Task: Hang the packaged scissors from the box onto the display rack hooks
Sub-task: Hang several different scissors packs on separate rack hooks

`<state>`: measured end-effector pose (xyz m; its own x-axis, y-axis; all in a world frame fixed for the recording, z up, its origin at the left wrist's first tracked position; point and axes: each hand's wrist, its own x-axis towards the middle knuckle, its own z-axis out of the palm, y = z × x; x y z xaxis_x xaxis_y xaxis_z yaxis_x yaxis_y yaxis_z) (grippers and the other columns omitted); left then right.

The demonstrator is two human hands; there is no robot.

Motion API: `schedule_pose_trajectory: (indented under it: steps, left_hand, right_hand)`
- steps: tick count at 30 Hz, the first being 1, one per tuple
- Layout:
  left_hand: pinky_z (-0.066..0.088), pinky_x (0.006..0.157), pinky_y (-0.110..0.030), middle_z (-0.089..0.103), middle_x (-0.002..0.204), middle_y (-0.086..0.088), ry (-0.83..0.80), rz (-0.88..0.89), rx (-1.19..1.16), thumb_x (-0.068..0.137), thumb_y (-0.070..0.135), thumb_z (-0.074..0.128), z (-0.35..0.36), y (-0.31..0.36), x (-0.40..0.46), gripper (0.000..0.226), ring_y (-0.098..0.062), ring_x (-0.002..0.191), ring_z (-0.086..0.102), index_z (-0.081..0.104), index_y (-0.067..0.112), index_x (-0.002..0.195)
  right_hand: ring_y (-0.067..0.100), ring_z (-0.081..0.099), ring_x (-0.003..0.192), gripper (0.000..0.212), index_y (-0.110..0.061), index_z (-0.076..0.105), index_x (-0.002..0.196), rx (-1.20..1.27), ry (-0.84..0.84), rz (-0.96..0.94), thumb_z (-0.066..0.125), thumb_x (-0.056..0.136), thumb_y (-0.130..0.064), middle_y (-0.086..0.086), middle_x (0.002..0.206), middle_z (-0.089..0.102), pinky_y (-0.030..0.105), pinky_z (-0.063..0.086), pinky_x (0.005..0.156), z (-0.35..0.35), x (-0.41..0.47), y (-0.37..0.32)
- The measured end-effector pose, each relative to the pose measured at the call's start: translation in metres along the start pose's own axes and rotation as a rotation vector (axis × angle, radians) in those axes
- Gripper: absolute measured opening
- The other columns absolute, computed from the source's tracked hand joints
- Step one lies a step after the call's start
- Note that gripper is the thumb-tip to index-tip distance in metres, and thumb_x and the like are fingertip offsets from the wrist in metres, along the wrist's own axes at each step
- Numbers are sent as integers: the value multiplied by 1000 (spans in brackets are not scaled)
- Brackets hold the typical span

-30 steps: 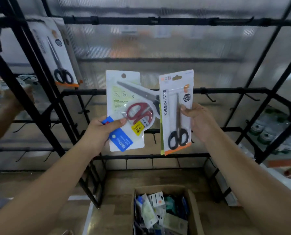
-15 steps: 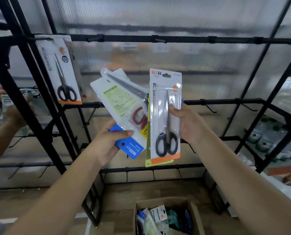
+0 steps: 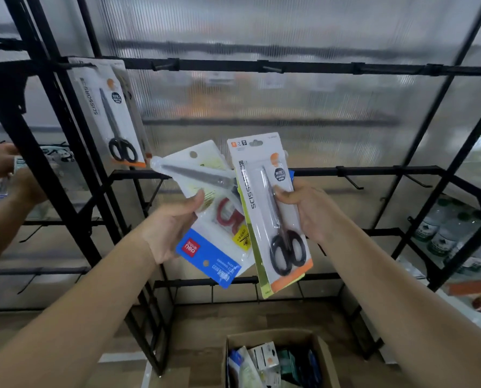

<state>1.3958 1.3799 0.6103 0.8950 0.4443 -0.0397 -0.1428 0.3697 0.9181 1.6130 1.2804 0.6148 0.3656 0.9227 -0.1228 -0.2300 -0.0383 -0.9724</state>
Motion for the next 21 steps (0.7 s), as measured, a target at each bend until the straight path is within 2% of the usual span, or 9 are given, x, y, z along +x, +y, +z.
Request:
schedule_pose_trajectory:
  steps: [2, 3, 5, 6, 10, 14, 17, 21]
  left_hand:
    - [57, 82, -41, 72, 103, -13, 110, -16, 116, 44, 52, 89, 15, -2, 7, 66, -29, 93, 69, 74, 15, 97]
    - [58, 80, -40, 74, 94, -11, 195, -3, 146, 53, 49, 84, 23, -5, 10, 56, -26, 86, 71, 70, 13, 94]
    - [59, 63, -29, 72, 69, -3, 312, 73, 137, 67, 31, 69, 37, -13, 14, 27, -17, 63, 69, 63, 12, 85]
    - [57, 57, -26, 70, 65, -1, 339, 110, 134, 67, 25, 67, 40, -17, 17, 22, -15, 59, 67, 61, 12, 84]
    - [55, 53, -24, 71, 66, -1, 387, 150, 137, 64, 22, 70, 47, -25, 23, 26, -14, 58, 67, 63, 11, 86]
    - [55, 55, -25, 74, 81, -6, 447, 114, 180, 77, 19, 69, 50, -29, 31, 22, -18, 65, 70, 65, 11, 98]
    - [56, 56, -25, 75, 86, -7, 448, 99, 196, 74, 20, 71, 54, -31, 34, 30, -19, 68, 71, 65, 11, 102]
    - [57, 64, -31, 75, 86, -10, 404, 92, 184, 57, 33, 74, 59, -33, 41, 40, -23, 74, 71, 70, 14, 91]
  right_hand:
    - [34, 66, 94, 39, -1, 61, 113, -10, 30, -19, 67, 76, -10, 16, 103, 70, 48, 52, 86, 7, 1, 1]
    - [34, 66, 93, 37, 1, 60, 115, 3, 54, -33, 66, 79, -7, 17, 104, 70, 47, 53, 85, 10, 2, 2]
    - [33, 67, 87, 34, 4, 58, 117, 56, 80, -57, 63, 84, -5, 18, 102, 69, 45, 55, 81, 13, 1, 4]
    - [33, 68, 88, 34, 4, 58, 117, 76, 79, -61, 63, 85, -6, 18, 102, 70, 46, 55, 81, 13, 1, 5]
    - [35, 67, 95, 35, 3, 57, 118, 81, 82, -108, 63, 85, -9, 20, 108, 68, 49, 55, 82, 9, 1, 8]
    - [31, 67, 95, 46, -10, 47, 120, 52, 221, -125, 71, 81, -13, 14, 111, 64, 54, 53, 85, 6, 6, 12]
    - [33, 66, 96, 30, -11, 50, 103, 53, 252, -158, 71, 81, -12, 14, 106, 66, 55, 51, 87, 4, 8, 13]
    - [32, 66, 95, 9, -13, 57, 92, 26, 203, -178, 64, 87, -15, 10, 99, 67, 55, 52, 86, -3, 10, 15]
